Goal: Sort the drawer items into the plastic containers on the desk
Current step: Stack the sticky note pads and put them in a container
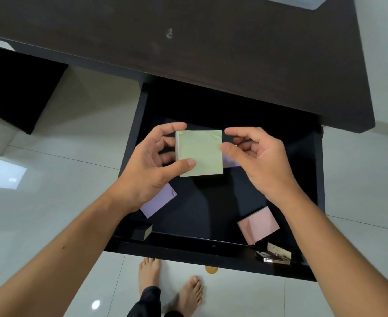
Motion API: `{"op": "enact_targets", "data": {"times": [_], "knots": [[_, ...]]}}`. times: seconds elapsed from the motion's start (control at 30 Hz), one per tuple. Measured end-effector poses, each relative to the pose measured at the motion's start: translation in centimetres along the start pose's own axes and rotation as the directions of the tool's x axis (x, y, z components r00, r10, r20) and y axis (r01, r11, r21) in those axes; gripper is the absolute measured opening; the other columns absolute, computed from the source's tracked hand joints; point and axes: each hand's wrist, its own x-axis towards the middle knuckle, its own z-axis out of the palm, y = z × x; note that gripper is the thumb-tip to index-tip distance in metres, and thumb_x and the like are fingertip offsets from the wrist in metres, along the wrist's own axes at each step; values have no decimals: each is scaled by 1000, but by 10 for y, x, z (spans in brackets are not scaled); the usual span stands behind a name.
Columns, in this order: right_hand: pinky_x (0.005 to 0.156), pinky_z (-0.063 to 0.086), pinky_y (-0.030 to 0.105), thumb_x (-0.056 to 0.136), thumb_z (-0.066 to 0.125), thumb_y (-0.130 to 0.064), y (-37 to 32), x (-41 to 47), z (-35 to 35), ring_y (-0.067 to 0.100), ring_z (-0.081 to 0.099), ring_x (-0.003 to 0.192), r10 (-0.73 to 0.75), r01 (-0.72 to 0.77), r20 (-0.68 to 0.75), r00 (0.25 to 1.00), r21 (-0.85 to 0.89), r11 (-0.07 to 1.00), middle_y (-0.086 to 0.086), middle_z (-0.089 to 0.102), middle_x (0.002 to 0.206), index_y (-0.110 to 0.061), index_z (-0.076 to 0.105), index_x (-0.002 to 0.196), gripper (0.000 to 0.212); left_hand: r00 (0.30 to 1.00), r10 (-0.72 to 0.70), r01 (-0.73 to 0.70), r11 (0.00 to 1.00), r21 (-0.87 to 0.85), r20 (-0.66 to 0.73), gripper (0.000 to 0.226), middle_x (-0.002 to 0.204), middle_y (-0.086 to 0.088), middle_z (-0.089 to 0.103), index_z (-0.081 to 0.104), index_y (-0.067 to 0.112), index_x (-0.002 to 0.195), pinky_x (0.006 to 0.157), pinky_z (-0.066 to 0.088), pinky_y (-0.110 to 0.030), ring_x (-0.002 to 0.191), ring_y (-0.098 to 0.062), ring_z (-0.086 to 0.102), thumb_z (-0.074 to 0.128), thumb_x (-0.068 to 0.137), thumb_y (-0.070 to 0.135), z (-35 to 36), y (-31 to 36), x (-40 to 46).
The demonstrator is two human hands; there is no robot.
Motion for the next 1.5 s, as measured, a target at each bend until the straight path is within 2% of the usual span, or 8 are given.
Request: {"op": "enact_targets", "data": {"times": [0.27, 0.43, 0.6, 0.73, 0.87, 0.97, 1.17, 1.5], "knots": [[85, 45, 10, 83, 89, -21, 53, 5, -14, 11, 55, 103, 15, 8, 50, 999, -429, 903, -6, 52, 119, -27, 72, 135, 55, 1000, -18, 19, 999, 50, -24, 65, 124, -15, 67, 53, 24, 143, 93, 62, -39, 110, -26, 75, 76, 88, -4, -1, -7, 4], [90, 47, 23, 83, 90, -22, 63, 8, -12, 16, 53, 107, -32, 57, 60, 998, -493, 868, -2, 50, 120, -23, 68, 141, 62, 1000, -21, 22, 998, 61, -21, 66, 122, -13, 68, 53, 23, 143, 91, 63, -37, 109, -26, 75, 76, 87, -4, -1, -10, 5], [75, 44, 17, 80, 93, -21, 51, 8, -16, 7, 60, 92, 107, -86, 23, 994, -429, 899, -9, 63, 112, -26, 63, 118, 49, 999, -13, 14, 999, 53, -31, 66, 123, -15, 68, 53, 23, 143, 92, 62, -37, 109, -26, 75, 76, 87, -3, -1, -9, 5], [79, 59, 29, 94, 80, -16, 38, 1, -27, 13, 71, 86, 163, -173, -60, 985, -230, 958, -2, 73, 102, -26, 62, 113, 28, 999, -9, 11, 999, 48, -36, 65, 123, -15, 68, 53, 22, 143, 92, 62, -37, 108, -25, 75, 75, 88, -4, 0, -9, 6], [78, 56, 28, 101, 69, -9, 14, -12, -41, 13, 69, 75, 93, -78, -182, 979, 89, 993, -1, 78, 103, -23, 66, 119, 23, 1000, -15, 15, 998, 56, -11, 66, 123, -12, 68, 52, 24, 144, 95, 61, -40, 111, -26, 74, 76, 88, 0, -1, -11, 7], [81, 55, 30, 102, 67, -7, -3, -19, -42, 15, 65, 75, 49, -12, -131, 990, 268, 963, -2, 76, 97, -24, 69, 120, 25, 1000, -15, 14, 999, 53, 12, 69, 124, -12, 67, 51, 24, 146, 95, 61, -40, 113, -27, 74, 79, 84, 10, 0, -10, 7], [74, 57, 21, 98, 73, -6, -15, -12, -12, 7, 67, 80, 16, -18, 16, 1000, 155, 988, 3, 72, 96, -20, 74, 120, 27, 998, -4, 5, 1000, -7, 70, 72, 123, -13, 68, 50, 22, 148, 89, 60, -33, 111, -29, 74, 77, 82, 11, 2, -5, 4], [93, 63, 37, 100, 73, -24, -33, -11, 21, 11, 68, 108, -47, 45, 51, 998, 36, 998, -3, 65, 115, -34, 71, 129, 30, 997, 33, -27, 997, -72, 76, 71, 120, -7, 68, 49, 23, 149, 86, 61, -36, 106, -27, 72, 78, 85, 20, -12, 11, -11]]}}
